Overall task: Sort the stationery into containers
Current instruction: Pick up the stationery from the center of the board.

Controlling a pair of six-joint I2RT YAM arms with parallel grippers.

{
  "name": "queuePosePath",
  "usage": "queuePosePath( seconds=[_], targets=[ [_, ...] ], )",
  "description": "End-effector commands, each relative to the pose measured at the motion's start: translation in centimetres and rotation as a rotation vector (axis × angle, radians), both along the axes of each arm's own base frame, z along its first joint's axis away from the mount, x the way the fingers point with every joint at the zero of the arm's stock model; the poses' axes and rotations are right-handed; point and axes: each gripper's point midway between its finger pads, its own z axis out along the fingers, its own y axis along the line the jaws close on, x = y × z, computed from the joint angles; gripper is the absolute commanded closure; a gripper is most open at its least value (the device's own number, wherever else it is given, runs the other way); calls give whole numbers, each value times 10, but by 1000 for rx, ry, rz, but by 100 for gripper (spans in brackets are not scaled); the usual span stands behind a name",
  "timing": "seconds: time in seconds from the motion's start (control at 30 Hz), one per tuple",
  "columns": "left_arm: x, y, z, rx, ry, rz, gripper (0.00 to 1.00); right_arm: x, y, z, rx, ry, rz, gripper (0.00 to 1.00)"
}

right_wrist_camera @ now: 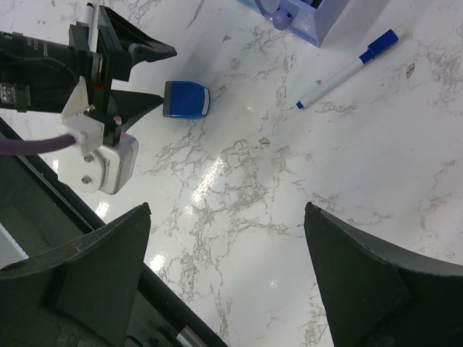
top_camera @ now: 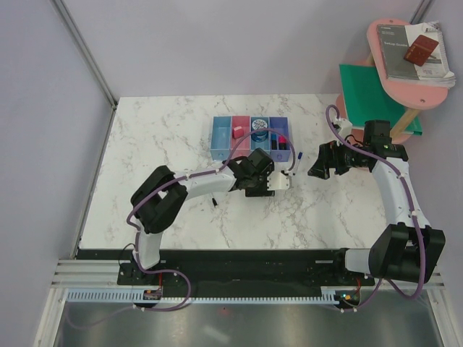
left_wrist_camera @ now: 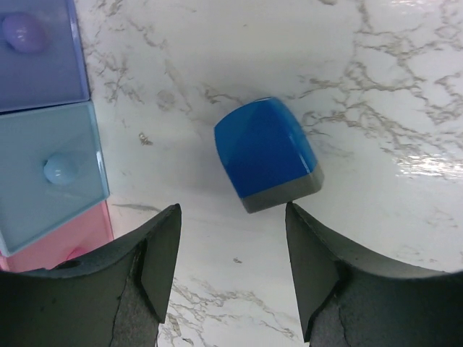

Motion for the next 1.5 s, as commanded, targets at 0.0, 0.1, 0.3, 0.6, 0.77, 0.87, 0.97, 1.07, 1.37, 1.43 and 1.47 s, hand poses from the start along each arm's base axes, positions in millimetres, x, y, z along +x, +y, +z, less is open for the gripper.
queuePosePath(
  seconds=[0.0, 0.1, 0.3, 0.6, 0.77, 0.87, 0.97, 1.07, 1.37, 1.43, 1.47],
  targets=[
    [11, -12, 7, -47, 21, 70, 33, 0, 1, 8, 5, -39, 31, 6],
    [9, -17, 9, -55, 57, 83, 33, -1, 0, 7, -4, -41, 31, 6],
    [1, -18, 20, -60, 106, 87, 33, -1, -1, 7, 2, -35, 33, 6],
    [-7, -20, 31, -73, 185, 133, 33, 0, -1, 7, 9, -37, 34, 5],
    [-5, -30, 24, -91, 237, 191, 33, -1, -1, 8, 10, -40, 37, 6],
    [-2, -38, 24, -105, 260, 219, 34, -1, -2, 8, 5, -45, 37, 5],
    [-2, -44, 21, -116, 294, 263, 33, -2, -3, 8, 3, -46, 38, 5],
    [-1, -43, 18, -111, 302, 290, 33, -3, -4, 8, 2, -48, 37, 5],
    [-5, -34, 2, -74, 319, 333, 33, -4, -5, 5, 16, -40, 40, 5],
    [-6, -34, -1, -71, 326, 335, 34, -4, -5, 7, 18, -44, 40, 5],
    [-6, -33, -3, -67, 328, 336, 34, -4, -5, 8, 17, -47, 40, 5]
  ],
)
